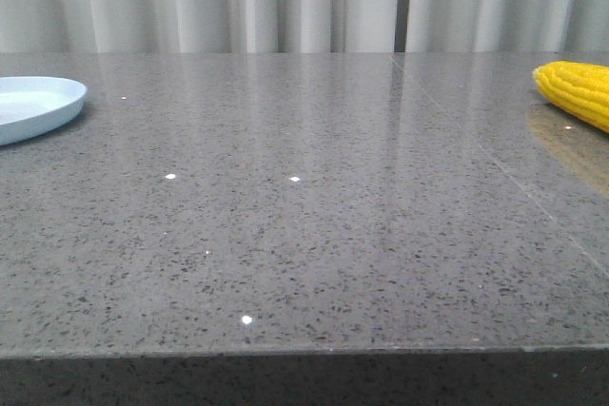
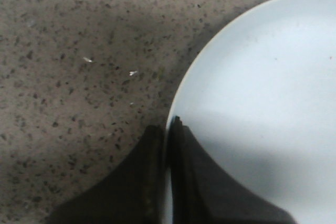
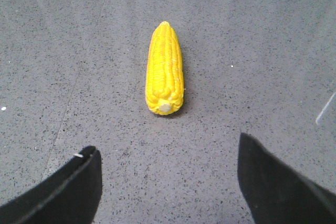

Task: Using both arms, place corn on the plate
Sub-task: 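Push the pale blue plate toward the table center with the left gripper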

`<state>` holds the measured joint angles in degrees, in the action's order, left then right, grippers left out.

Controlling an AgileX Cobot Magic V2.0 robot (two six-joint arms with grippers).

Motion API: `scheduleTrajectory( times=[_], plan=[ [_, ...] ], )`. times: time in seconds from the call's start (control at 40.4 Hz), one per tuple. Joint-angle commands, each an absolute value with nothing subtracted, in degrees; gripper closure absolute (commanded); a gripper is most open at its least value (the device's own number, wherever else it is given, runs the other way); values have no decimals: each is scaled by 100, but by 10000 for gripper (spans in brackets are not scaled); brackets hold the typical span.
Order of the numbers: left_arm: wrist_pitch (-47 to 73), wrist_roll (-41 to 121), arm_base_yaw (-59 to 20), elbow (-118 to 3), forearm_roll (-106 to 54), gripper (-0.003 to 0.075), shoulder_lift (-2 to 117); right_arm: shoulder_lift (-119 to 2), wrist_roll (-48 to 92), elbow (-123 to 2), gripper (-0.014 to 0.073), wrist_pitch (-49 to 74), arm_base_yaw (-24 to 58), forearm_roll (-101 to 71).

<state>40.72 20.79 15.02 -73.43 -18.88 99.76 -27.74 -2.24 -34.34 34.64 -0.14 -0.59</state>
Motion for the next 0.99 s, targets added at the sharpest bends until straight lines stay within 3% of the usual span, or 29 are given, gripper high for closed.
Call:
scheduleTrajectory(
  times=[0.0,0.297,0.693,0.965],
  plan=[
    [4014,2075,1385,-7495,-2233,741,9586,-2844,-170,-3626,33,3082,-41,-43],
    [4025,2075,251,-7495,-2380,741,9062,-2844,-170,-3626,33,3082,-41,-43],
    [3589,2075,-1553,-7495,-2932,741,9247,-2844,-170,-3626,33,3082,-41,-43],
    [3292,2075,-2016,-7495,-2921,741,9608,-2844,-170,-3626,33,3082,-41,-43]
  ],
)
